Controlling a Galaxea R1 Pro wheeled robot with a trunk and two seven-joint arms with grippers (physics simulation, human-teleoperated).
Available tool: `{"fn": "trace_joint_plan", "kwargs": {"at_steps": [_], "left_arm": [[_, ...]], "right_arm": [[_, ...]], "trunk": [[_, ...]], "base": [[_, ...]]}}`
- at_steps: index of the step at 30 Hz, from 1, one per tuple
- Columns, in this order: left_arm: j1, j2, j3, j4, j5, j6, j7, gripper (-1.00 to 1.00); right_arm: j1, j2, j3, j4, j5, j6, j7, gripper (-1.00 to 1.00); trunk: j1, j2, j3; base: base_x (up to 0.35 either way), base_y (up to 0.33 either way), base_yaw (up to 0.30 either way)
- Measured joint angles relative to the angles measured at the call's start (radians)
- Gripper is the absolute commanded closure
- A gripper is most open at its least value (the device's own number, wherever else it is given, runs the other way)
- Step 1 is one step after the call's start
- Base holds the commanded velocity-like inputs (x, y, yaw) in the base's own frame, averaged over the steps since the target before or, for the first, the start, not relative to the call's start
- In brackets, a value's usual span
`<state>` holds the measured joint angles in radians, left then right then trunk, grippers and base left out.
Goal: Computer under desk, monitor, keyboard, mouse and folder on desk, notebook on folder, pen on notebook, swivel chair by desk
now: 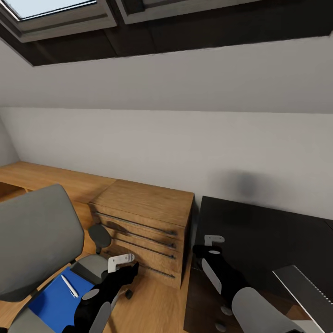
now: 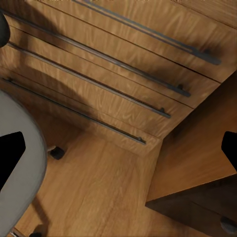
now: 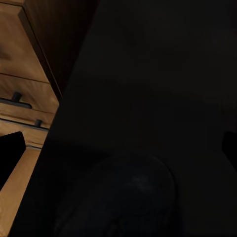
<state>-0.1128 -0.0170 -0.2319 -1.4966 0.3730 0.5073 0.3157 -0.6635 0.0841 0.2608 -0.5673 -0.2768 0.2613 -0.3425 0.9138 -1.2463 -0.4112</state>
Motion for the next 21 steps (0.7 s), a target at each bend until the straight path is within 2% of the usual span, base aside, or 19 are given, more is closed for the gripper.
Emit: {"fn": "trace_joint_plan", "kwargs": {"at_steps": [7,21], "left_arm": [[0.000,0.000,0.000,-0.003,0.000,0.000,0.000,-1.00],[0.000,0.000,0.001,-0.029,0.005,0.003,0.000,-1.00]], "right_arm": [[0.000,0.000,-0.002,0.006,-0.026,0.014,0.002,-1.00],[-0.001,0.000,-0.009,0.009,-0.030,0.042,0.002,-1.00]], "trunk": [[0.000,0.000,0.000],[0.000,0.000,0.000]], "base": [[0.000,0.000,0.000],[0.000,0.000,0.000]]}}
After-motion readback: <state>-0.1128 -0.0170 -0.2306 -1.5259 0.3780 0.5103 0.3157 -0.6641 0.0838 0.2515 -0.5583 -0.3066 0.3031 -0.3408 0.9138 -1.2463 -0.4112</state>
